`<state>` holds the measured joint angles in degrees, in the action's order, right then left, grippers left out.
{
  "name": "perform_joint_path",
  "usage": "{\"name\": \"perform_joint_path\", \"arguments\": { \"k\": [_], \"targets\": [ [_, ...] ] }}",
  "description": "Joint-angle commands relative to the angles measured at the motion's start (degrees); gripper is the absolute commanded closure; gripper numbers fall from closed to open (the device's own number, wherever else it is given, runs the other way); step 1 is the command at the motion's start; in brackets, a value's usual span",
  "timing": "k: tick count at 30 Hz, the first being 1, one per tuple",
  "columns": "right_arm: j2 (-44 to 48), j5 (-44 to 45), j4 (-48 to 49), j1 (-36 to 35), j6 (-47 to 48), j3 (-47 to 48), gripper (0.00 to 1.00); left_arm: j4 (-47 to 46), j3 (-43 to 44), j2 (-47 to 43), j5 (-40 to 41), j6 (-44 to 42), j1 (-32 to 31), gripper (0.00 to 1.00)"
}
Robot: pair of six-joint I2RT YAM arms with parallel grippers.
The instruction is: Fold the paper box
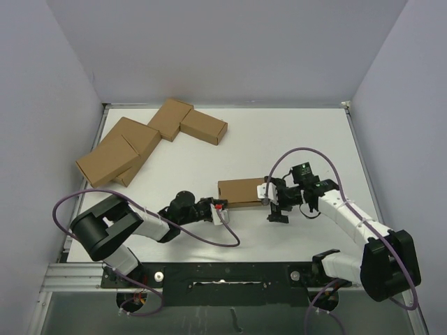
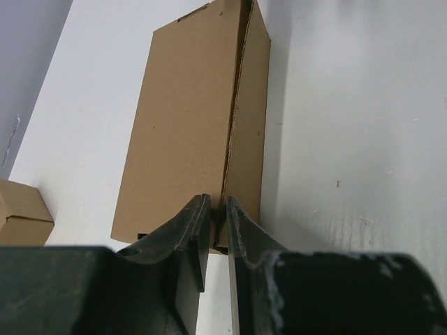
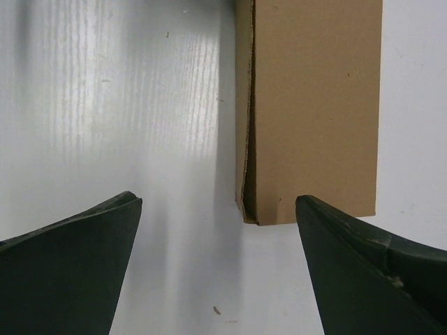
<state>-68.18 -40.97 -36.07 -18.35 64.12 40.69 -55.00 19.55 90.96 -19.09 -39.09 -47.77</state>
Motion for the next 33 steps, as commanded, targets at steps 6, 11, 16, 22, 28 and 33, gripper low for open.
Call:
{"name": "perform_joint_path", "arguments": {
  "k": [6, 11, 16, 22, 28, 33],
  "targets": [
    [-2.13, 12.69, 18.58, -6.41, 2.77, -4.03, 0.10, -2.16, 1.42, 1.30, -3.31, 2.07, 0.40, 0.87],
    [-2.87, 16.92, 21.21, -6.66, 2.57, -4.79, 0.31, -2.70, 1.29, 1.87, -3.89, 2.55, 0.40, 0.87],
    [-3.62, 18.51, 22.06, -6.90, 2.65, -5.00, 0.52, -3.00, 1.28, 2.27, -4.23, 2.79, 0.46, 0.87],
    [-3.89, 18.56, 21.65, -7.21, 2.59, -4.86, 0.75, -2.82, 1.60, 2.47, -4.40, 3.55, 0.57, 0.87],
    [-2.65, 17.26, 19.96, -6.64, 0.91, -3.90, 0.75, 0.01, 2.52, -0.43, -4.17, 7.69, 0.57, 0.83],
    [-1.71, 14.09, 17.59, -5.43, -0.21, -2.90, 0.62, 2.85, 3.08, -5.64, -3.42, 15.57, 0.57, 0.57]
  ]
}}
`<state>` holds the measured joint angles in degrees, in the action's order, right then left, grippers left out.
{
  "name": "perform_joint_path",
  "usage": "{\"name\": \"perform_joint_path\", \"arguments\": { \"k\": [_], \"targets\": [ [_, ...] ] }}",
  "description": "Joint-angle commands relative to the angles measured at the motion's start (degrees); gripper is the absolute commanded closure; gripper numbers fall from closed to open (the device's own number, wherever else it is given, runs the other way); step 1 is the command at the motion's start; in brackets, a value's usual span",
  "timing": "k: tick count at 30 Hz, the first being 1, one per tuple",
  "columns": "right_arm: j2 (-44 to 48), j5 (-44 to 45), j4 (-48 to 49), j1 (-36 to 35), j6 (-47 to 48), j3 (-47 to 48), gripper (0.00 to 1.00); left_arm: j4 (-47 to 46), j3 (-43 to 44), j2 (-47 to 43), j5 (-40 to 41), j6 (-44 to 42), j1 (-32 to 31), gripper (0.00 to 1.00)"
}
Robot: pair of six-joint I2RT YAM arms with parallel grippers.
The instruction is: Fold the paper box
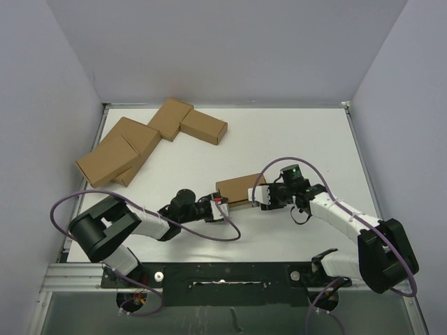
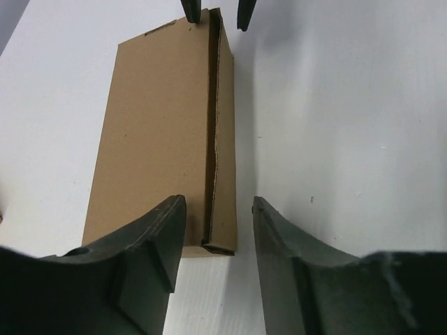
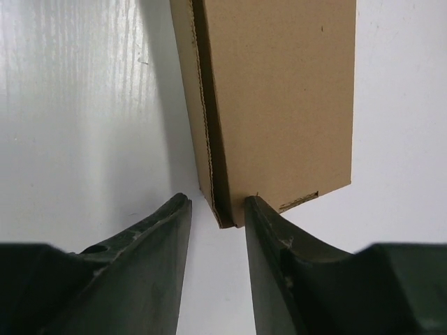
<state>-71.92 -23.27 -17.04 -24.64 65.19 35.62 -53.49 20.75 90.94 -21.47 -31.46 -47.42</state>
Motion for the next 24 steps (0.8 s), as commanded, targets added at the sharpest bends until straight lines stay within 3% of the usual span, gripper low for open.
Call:
{"name": "perform_joint_path", "arguments": {
  "k": [1, 7, 14, 18, 21, 24],
  "targets": [
    [2.37, -4.68, -2.26, 1.36, -1.33, 2.64, 0.59, 1.75, 1.94, -6.97, -0.72, 9.90, 0.22, 0.48],
    [3.61, -12.77, -8.51, 5.50, -5.19, 6.17, 0.50, 10.19, 3.54, -18.00, 6.68, 27.08, 0.31, 0.28],
    [3.55, -19.14, -10.99, 9.53, -12.86, 10.10, 0.46, 23.02, 4.73, -28.02, 11.45, 44.31, 2.15, 0.22],
    [1.76, -26.63, -11.76, 14.72, -23.39, 14.47, 0.30, 22.59, 2.49, -30.61, 10.05, 56.46, 5.50, 0.22],
    [-2.96, -35.83, -11.68, 20.76, -33.68, 18.86, 0.25, 18.82, -0.24, -30.77, 8.65, 64.75, 9.38, 0.22],
    [-9.64, -39.80, -10.90, 24.69, -42.58, 23.50, 0.25, 15.14, -3.09, -30.04, 7.67, 70.46, 13.30, 0.14]
  ]
}}
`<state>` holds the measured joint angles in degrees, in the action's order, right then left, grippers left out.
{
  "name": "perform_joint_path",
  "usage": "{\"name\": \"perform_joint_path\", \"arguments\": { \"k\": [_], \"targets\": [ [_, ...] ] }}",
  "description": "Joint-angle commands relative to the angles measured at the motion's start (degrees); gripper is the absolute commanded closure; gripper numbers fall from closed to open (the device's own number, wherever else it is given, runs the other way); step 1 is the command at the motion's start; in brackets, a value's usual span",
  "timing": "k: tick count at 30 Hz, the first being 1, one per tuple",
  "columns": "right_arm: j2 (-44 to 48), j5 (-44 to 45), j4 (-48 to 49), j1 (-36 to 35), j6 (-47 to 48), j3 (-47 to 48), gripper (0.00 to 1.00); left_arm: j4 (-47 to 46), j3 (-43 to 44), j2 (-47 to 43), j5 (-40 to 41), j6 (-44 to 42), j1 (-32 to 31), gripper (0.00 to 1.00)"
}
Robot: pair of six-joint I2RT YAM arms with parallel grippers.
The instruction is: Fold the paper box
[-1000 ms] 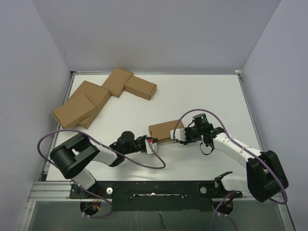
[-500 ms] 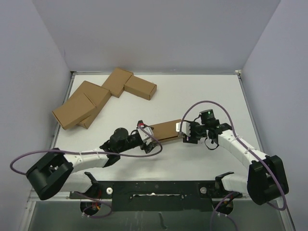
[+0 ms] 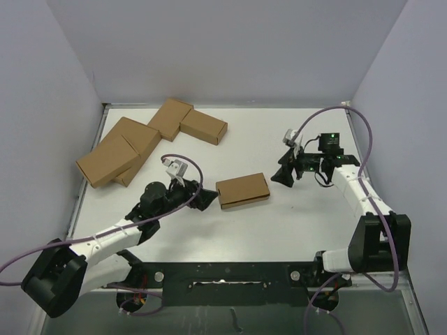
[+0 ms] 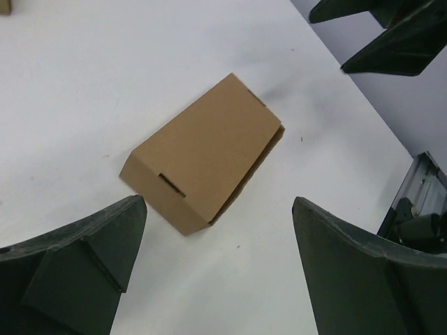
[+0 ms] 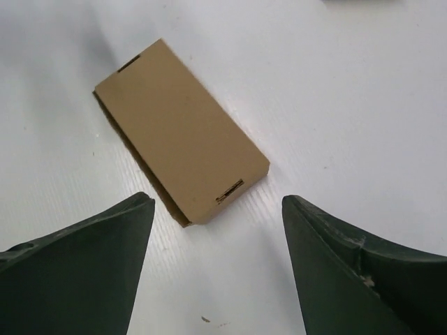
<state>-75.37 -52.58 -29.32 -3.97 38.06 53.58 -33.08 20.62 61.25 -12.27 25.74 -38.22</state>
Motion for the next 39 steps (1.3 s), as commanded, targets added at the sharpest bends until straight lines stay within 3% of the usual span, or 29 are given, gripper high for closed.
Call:
{"name": "perform_joint_path", "arguments": {
  "k": [1, 10, 21, 27, 36, 39],
  "targets": [
    [-8.53, -10.13, 1.19, 4.65, -17.25, 6.84, 0.25, -5.12, -3.22, -0.02, -1.94, 14.32, 5.07, 0.12],
    [-18.66, -9.72, 3.98, 5.91, -25.41, 9.65, 0.22, -0.71, -2.75, 3.60, 0.19, 20.31, 7.95, 0.04],
    [-26.97, -15.17, 5.69, 6.26, -30.46, 9.61, 0.19, -7.97, -2.03, 13.31, -3.36, 22.52, 8.33, 0.09],
    [-30.07, -13.77, 6.09, 6.08, -32.67, 10.08, 0.20, -8.93, -1.60, 16.68, -3.13, 24.09, 8.33, 0.09],
    [-33.19, -11.41, 3.21, 4.30, -32.44, 10.85, 0.29, -12.02, -1.27, 20.83, -3.57, 27.07, 8.38, 0.08],
    [-34.30, -11.15, 2.00, 3.47, -32.06, 11.46, 0.38, -12.57, -0.85, 22.28, -3.93, 28.93, 8.35, 0.07]
  ]
}}
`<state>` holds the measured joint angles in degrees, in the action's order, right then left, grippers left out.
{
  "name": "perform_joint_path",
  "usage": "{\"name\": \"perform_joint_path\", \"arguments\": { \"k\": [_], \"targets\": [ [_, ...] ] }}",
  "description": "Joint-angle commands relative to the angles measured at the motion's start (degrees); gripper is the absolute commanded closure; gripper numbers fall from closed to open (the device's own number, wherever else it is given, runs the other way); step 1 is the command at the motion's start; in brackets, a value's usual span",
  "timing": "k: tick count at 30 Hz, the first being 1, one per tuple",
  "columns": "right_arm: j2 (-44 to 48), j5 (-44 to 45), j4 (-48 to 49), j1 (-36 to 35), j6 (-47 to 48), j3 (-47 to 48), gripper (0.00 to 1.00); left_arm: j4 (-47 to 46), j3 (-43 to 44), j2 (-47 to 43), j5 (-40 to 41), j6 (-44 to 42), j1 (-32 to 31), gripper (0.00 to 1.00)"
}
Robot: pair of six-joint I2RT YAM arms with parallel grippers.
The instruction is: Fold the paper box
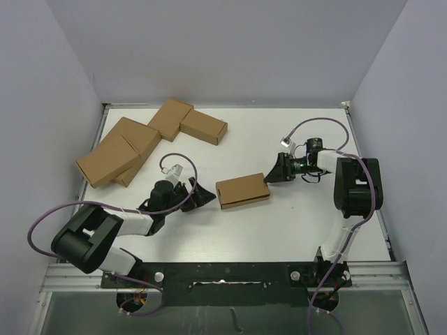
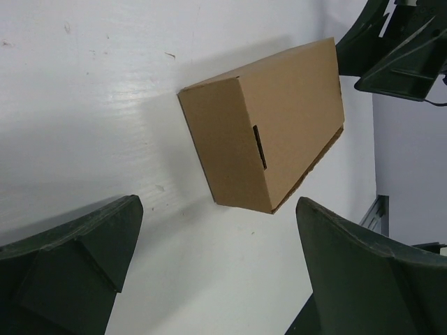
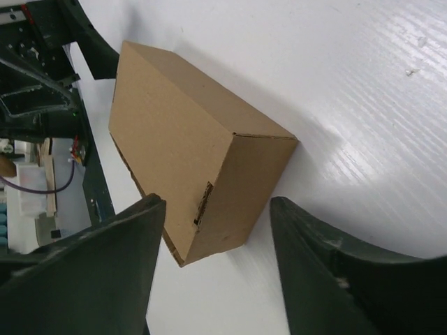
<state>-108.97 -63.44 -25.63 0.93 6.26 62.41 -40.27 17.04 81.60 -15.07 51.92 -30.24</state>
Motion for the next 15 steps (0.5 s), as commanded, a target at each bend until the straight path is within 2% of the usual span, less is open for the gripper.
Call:
{"name": "perform_joint_path", "arguments": {
  "k": [1, 5, 7, 10, 15],
  "targets": [
    [-1.15, -0.35, -2.08, -1.45, -0.26, 2.77, 0.44, -5.97, 2.62, 2.39, -1.25, 3.35, 0.36, 0.07],
    [-2.33, -1.10, -2.96, -0.81, -0.40, 3.15, 0.67, -7.27, 2.84, 4.45, -1.16, 5.96, 0.14, 0.03],
    [-2.82, -0.54, -3.24, -0.65, -0.66, 3.14, 0.74, -7.46, 3.28, 5.93, -1.38, 7.05, -0.05, 0.02],
    [-3.66, 0.28, -3.94, -0.37, -0.36, 3.24, 0.81, -10.81, 3.86, 9.19, -2.46, 8.93, -0.55, 0.02],
    [-5.05, 1.89, -4.91, 0.38, -0.03, 3.16, 0.85, -18.32, 4.75, 14.65, -3.45, 12.51, -1.90, 0.02]
  ]
}}
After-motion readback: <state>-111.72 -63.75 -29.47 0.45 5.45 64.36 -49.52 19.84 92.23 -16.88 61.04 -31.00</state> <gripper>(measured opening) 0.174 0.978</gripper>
